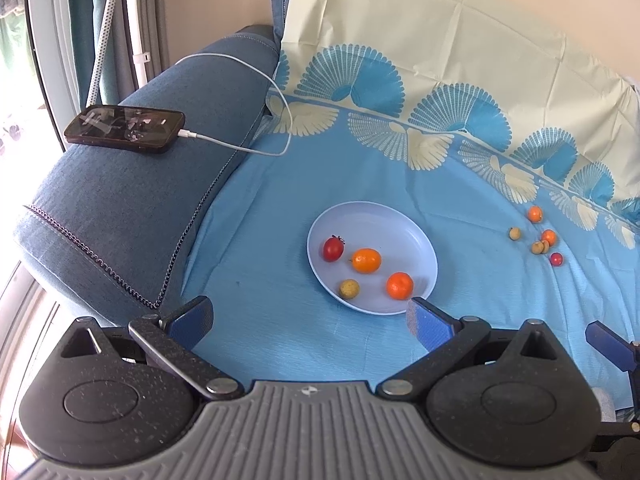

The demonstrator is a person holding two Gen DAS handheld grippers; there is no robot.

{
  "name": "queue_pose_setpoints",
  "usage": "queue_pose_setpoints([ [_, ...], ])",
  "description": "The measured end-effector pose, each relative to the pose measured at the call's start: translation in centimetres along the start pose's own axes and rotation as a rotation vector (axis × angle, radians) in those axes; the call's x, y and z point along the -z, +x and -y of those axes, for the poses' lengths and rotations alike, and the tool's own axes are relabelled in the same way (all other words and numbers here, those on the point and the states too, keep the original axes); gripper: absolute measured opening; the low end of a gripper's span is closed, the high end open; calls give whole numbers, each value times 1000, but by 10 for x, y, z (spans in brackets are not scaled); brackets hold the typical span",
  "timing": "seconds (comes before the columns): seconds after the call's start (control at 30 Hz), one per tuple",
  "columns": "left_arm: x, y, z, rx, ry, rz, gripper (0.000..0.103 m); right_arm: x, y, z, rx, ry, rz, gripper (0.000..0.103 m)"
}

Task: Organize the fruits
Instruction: 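Lift both tools back from the plate, then move both open tools toward the fruit cluster on the sheet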

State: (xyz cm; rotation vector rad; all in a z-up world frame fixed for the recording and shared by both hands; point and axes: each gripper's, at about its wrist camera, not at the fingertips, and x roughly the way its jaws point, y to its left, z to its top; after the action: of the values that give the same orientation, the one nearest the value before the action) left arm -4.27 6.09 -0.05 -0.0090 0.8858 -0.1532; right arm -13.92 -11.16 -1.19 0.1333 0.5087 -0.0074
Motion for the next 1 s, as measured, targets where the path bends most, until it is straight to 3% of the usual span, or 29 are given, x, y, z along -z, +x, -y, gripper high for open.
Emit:
queue_pose_setpoints([
  [0.6, -54, -50, 34, 55, 24, 17, 103, -12, -5, 39, 51, 131, 16, 102],
  [0.87, -117, -124, 86, 28, 117, 138, 103, -17, -13, 95, 171, 231, 29, 102],
  [1.0, -144, -159, 113, 83, 98, 185, 103, -16, -17, 135, 265, 300, 37, 102],
])
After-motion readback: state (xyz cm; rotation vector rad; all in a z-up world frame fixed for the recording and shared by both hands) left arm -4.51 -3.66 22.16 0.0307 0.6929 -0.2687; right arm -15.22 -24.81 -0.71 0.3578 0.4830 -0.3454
